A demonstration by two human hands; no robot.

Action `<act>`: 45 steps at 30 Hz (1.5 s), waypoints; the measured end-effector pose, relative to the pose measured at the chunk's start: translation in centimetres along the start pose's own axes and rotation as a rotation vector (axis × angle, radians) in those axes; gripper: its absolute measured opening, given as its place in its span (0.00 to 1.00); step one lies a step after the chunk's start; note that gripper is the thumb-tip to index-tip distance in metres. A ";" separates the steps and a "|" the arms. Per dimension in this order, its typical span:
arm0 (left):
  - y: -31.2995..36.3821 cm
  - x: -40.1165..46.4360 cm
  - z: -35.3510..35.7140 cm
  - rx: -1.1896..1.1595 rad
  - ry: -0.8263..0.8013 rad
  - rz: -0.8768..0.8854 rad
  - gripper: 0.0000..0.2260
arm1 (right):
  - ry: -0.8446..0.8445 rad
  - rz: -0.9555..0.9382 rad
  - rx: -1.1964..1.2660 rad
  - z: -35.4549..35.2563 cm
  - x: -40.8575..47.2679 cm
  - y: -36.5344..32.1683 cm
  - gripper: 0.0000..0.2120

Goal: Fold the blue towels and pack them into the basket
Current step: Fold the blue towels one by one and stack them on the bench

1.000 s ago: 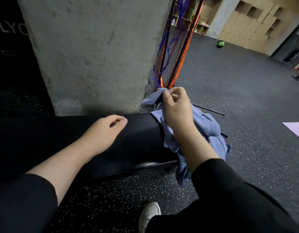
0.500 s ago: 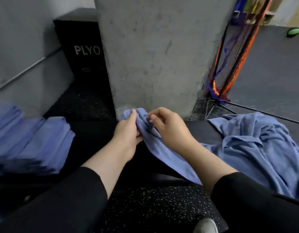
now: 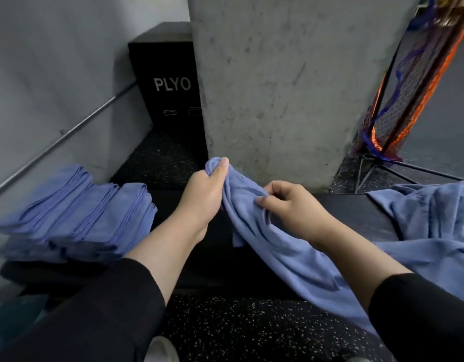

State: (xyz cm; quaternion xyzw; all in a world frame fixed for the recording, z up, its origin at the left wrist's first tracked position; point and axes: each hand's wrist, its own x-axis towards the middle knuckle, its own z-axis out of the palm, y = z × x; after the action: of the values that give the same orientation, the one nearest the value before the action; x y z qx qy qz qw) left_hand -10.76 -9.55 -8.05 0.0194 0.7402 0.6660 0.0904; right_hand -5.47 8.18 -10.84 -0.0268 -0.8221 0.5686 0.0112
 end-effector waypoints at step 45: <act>-1.5 6.6 -2.4 0.039 0.197 -0.010 0.13 | 0.423 0.095 0.024 -6.2 5.1 1.7 0.11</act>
State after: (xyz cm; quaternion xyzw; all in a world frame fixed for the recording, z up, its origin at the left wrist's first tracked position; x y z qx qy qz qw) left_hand -17.50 -11.12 -10.02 -0.0483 0.7584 0.6497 0.0201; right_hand -10.22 14.89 -10.26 -0.1841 -0.7923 0.5601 0.1567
